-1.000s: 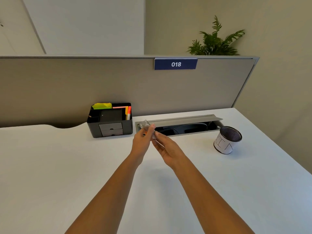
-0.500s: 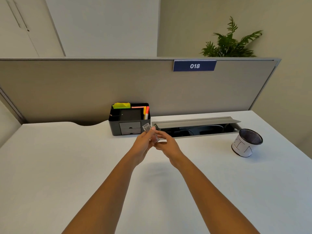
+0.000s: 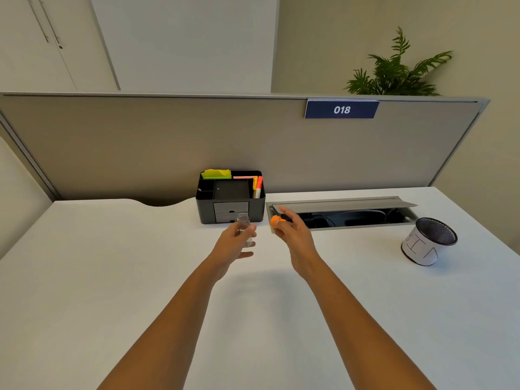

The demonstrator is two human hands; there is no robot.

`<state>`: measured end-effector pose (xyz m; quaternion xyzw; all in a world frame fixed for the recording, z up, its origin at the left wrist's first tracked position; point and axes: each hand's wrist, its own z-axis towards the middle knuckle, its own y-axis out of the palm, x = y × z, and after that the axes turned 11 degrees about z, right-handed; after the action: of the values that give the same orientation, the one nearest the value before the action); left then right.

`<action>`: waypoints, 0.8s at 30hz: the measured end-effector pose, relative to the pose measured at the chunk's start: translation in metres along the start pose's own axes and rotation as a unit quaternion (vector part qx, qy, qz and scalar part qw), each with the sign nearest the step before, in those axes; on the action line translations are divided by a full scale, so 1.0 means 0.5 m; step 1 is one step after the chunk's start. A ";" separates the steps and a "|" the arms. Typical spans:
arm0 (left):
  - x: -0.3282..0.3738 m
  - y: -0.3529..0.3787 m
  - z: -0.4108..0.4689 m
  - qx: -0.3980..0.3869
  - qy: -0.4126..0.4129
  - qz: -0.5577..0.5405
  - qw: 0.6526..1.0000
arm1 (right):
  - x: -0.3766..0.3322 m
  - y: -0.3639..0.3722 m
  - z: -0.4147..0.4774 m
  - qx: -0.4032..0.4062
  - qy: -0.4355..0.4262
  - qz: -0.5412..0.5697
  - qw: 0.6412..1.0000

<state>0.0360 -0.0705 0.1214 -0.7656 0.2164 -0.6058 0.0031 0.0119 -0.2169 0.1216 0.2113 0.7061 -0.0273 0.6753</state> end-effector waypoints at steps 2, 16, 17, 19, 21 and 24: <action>-0.011 -0.003 -0.002 0.008 0.009 0.037 0.999 | -0.012 0.008 0.003 -0.005 0.008 0.018 1.000; -0.017 0.008 -0.011 0.026 0.028 0.173 0.984 | 0.005 0.065 -0.017 -0.002 -0.071 -0.128 0.989; -0.018 0.006 -0.011 0.025 0.027 0.173 0.984 | 0.007 0.065 -0.018 -0.007 -0.077 -0.137 0.988; -0.021 0.001 -0.011 0.023 0.025 0.171 0.985 | 0.007 0.065 -0.020 -0.021 -0.086 -0.152 0.984; -0.022 -0.004 -0.012 0.022 0.026 0.161 0.986 | 0.005 0.064 -0.020 -0.038 -0.091 -0.166 0.981; -0.020 -0.010 -0.012 0.021 0.035 0.143 0.989 | -0.002 0.061 -0.019 -0.055 -0.085 -0.183 0.978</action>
<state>0.0301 -0.0610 0.1151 -0.7050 0.3107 -0.6299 0.0987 0.0131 -0.1864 0.1306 0.0378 0.6731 -0.1289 0.7273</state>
